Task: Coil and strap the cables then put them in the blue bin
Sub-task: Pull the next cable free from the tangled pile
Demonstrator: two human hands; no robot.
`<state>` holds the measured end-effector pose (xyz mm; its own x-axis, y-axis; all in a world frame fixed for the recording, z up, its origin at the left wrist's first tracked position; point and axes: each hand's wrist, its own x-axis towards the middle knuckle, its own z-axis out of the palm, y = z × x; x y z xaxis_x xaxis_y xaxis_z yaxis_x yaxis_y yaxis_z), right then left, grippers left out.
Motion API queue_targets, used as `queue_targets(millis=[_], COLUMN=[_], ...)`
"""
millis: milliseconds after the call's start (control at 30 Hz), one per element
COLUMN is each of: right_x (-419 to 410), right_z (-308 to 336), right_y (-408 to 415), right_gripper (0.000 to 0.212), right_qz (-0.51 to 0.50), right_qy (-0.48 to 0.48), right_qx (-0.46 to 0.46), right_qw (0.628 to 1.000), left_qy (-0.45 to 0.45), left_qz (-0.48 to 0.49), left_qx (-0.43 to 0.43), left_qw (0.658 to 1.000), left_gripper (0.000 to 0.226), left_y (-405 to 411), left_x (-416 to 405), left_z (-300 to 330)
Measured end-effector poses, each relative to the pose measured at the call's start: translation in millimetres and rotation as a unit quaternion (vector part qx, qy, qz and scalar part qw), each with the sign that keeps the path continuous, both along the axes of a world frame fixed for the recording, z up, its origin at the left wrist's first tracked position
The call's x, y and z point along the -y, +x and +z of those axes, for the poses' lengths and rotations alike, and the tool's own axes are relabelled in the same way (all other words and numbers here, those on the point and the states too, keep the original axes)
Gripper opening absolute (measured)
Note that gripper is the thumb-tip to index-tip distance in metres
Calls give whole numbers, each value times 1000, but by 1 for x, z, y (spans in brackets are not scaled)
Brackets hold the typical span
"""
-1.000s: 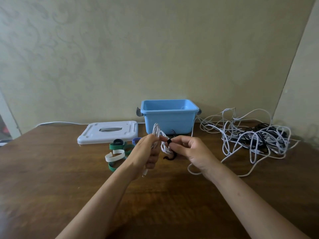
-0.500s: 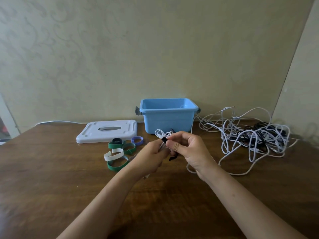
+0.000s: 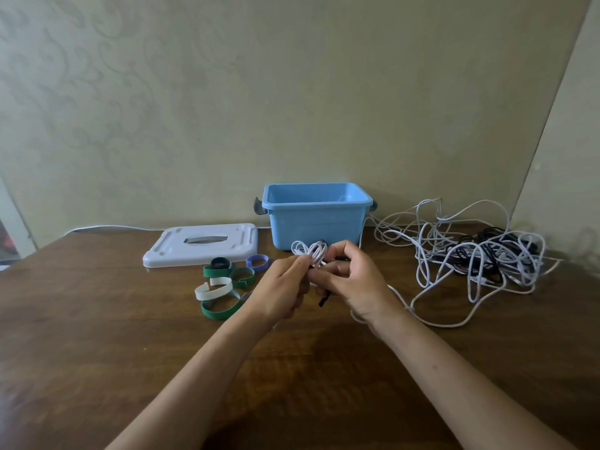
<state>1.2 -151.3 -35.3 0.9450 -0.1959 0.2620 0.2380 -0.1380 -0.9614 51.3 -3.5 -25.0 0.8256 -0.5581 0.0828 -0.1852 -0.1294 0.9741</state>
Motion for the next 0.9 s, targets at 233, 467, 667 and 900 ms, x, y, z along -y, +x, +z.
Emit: queue_targets(millis=[233, 467, 667, 900], right_x=[5, 11, 24, 41], right_z=[-2, 1, 4, 17], right_y=[1, 2, -3, -6], right_gripper=[24, 9, 23, 21], right_qz=[26, -4, 92, 96], right_qy=[-53, -99, -24, 54], right_qx=[-60, -77, -104, -123], right_qw=[996, 992, 990, 986], left_qy=[-36, -52, -32, 25], left_qz=[16, -42, -82, -79], left_qx=[17, 22, 30, 46], left_qw=[999, 998, 996, 995], left_gripper=[29, 27, 32, 4], left_y=[-2, 0, 1, -3], left_x=[-6, -9, -9, -6], left_z=[3, 5, 4, 3])
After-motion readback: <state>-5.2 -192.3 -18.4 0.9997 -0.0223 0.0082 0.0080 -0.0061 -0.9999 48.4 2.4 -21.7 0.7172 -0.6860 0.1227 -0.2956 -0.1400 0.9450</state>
